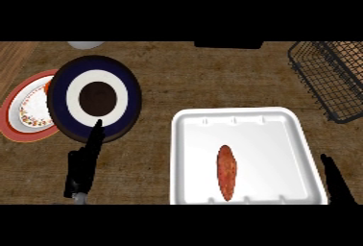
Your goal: Pick the sweet potato from the tray and place it in the tiered basket
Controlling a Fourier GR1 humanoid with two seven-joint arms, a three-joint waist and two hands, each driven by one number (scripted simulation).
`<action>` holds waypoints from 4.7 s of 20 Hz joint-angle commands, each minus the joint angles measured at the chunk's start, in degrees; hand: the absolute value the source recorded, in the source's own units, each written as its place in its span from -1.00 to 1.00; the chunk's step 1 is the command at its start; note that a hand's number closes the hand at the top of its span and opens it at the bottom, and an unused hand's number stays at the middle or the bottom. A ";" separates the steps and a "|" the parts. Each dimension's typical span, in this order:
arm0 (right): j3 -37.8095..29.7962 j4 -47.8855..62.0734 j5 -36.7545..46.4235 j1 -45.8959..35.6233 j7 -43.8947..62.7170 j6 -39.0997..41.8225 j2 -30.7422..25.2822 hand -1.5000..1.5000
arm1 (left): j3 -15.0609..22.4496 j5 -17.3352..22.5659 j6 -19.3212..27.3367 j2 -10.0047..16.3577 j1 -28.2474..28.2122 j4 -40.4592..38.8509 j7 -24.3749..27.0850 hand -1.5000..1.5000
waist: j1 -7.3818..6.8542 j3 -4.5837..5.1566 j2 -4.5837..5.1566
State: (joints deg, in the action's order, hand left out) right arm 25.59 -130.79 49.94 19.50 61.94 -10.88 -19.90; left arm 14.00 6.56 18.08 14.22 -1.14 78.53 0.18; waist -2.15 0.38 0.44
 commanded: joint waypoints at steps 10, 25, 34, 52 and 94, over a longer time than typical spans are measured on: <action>7.31 16.31 16.48 -16.87 19.12 20.91 19.02 -1.00 | -0.63 0.43 -0.65 -0.06 -2.28 1.05 -0.88 0.00 | 0.64 -0.20 -0.27; 4.10 28.70 6.41 -26.82 23.27 23.51 19.85 -1.00 | -0.17 -1.95 1.27 -2.00 -2.35 1.43 -1.03 0.00 | 1.28 -0.29 -0.33; 4.57 32.94 1.83 -25.46 23.28 21.74 19.86 -1.00 | -1.99 -1.54 0.53 -1.61 -0.19 0.04 -1.58 0.00 | 1.92 -0.28 -0.39; 3.12 40.51 -5.01 -27.41 23.29 17.93 19.86 -1.00 | -1.67 -2.43 -0.37 -3.35 -4.09 -0.75 2.35 0.00 | 1.68 -0.33 -0.45; -37.91 12.16 5.92 -33.04 10.08 15.06 -7.20 1.00 | -6.11 -2.85 -2.56 -3.73 -1.09 -1.92 -0.22 0.00 | 3.71 -0.17 -0.85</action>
State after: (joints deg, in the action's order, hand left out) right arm -11.79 -108.11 52.48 -11.56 62.94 -1.11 -24.36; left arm 8.55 3.47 15.63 11.45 -4.45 79.67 -0.52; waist 1.37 0.04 -0.57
